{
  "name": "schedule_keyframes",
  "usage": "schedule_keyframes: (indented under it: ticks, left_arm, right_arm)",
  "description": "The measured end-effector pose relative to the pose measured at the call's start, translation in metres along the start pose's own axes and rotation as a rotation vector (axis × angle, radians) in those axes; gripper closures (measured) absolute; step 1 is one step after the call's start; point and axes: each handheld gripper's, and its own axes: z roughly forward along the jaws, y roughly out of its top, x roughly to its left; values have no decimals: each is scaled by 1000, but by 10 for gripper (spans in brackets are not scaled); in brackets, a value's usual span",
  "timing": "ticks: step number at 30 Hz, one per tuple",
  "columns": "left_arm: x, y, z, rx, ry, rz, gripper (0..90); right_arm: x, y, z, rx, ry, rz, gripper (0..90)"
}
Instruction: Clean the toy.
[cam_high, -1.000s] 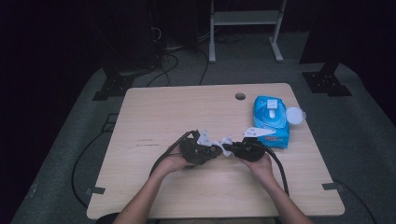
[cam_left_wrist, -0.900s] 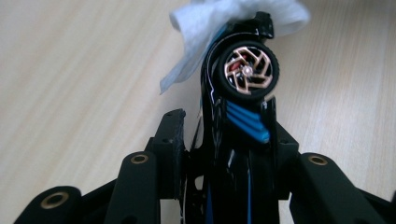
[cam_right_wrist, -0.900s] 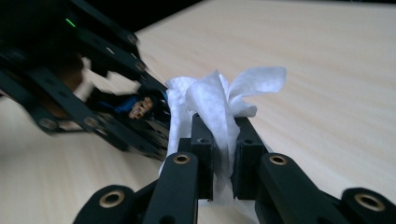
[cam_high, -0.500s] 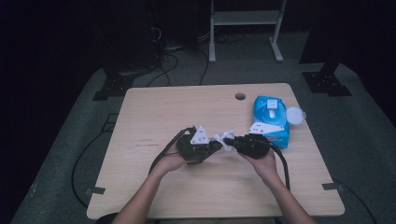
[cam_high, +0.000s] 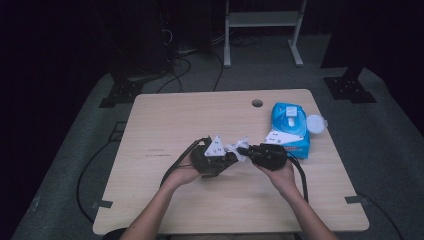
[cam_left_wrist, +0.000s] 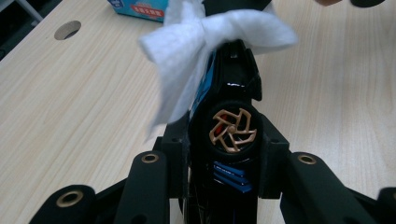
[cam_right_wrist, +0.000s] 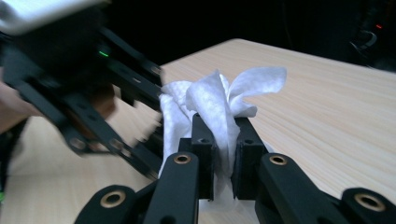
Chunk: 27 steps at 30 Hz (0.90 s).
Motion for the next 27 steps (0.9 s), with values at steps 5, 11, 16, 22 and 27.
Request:
schedule_keyframes:
  ticks: [5, 11, 16, 22, 27]
  left_arm:
    - [3, 2, -5, -38, -5, -9, 643]
    - [3, 0, -6, -43, -8, -13, 644]
    - [2, 0, -5, -40, -9, -16, 643]
    - [3, 0, -5, -41, -17, -14, 644]
    - [2, 1, -4, -45, -15, -15, 644]
  right_arm:
    - [-8, -6, 1, 19, -10, 24, 812]
    - [-1, -1, 1, -2, 3, 7, 811]
    - [-11, -14, 6, 40, -19, 38, 811]
    - [-16, -24, 15, 80, -18, 67, 811]
    - [-11, -11, 3, -6, 25, 87, 811]
